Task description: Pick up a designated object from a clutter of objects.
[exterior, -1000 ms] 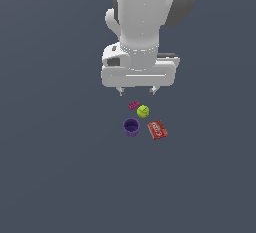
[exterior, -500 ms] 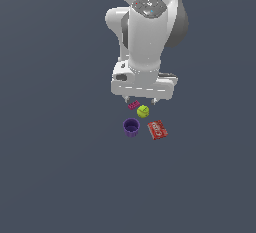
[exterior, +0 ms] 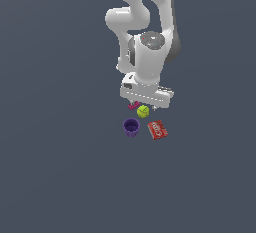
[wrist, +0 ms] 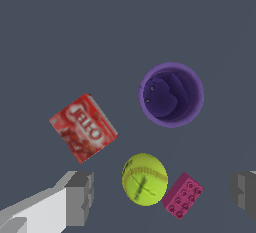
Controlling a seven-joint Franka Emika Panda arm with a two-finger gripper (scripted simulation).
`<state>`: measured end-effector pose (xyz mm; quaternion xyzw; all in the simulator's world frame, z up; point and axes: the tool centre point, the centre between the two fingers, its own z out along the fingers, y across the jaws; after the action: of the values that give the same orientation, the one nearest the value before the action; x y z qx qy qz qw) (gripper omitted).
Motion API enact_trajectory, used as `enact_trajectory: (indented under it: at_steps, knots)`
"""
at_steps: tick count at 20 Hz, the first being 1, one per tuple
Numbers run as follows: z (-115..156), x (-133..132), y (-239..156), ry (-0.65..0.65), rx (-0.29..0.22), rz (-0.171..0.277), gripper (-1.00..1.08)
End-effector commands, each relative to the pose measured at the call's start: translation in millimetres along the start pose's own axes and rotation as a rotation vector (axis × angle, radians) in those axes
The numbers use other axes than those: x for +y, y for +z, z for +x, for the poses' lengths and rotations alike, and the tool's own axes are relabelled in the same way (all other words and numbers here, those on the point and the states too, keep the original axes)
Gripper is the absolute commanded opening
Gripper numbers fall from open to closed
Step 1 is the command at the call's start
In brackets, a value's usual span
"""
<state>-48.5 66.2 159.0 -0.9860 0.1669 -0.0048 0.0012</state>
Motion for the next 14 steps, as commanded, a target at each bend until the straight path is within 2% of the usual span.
enact_trajectory:
  at_steps: [1, 8, 14]
  knots:
    - [-13.9, 0.2, 17.7, 0.046, -0.001, -0.002, 1.00]
    - [-44.7, 2.3, 50.9, 0.138, -0.006, -0.004, 1.00]
    - [-59.3, 4.0, 64.4, 0.178, -0.008, -0.005, 1.00]
